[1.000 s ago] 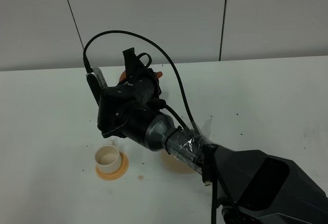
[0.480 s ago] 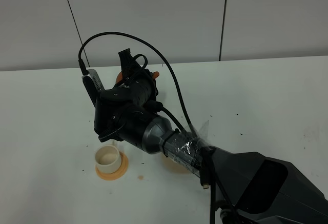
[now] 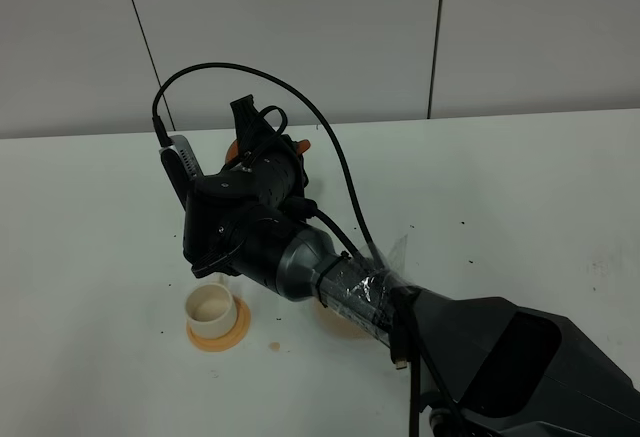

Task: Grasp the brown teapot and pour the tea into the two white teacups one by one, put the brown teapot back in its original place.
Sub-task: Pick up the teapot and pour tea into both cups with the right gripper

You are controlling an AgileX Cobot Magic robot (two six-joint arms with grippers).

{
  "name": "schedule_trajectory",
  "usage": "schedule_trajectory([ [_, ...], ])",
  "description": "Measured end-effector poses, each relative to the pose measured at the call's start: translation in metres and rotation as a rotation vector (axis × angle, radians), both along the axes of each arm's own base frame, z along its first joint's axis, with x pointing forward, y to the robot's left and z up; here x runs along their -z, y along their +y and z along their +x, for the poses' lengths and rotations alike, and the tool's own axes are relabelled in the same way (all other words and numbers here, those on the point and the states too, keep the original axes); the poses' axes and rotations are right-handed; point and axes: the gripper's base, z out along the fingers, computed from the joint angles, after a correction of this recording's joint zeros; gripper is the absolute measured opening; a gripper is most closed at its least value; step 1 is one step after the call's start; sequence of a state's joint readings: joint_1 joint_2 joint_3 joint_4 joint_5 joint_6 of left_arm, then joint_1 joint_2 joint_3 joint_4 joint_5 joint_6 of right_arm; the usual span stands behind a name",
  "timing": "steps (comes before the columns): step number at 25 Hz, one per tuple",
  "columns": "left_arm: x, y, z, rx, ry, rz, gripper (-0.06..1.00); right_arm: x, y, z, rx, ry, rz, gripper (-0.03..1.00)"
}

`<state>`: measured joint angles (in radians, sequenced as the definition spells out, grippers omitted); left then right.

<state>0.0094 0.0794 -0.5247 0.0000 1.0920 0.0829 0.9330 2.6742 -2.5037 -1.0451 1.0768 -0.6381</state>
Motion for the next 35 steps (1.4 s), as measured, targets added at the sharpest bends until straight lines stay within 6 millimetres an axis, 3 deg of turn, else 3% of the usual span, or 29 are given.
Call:
schedule_trajectory([
  [35, 0.0, 0.0, 0.0, 0.0, 0.0, 0.0, 0.23, -0.0005, 0.0001, 0.0003, -0.001, -0.006, -0.001, 0.1],
])
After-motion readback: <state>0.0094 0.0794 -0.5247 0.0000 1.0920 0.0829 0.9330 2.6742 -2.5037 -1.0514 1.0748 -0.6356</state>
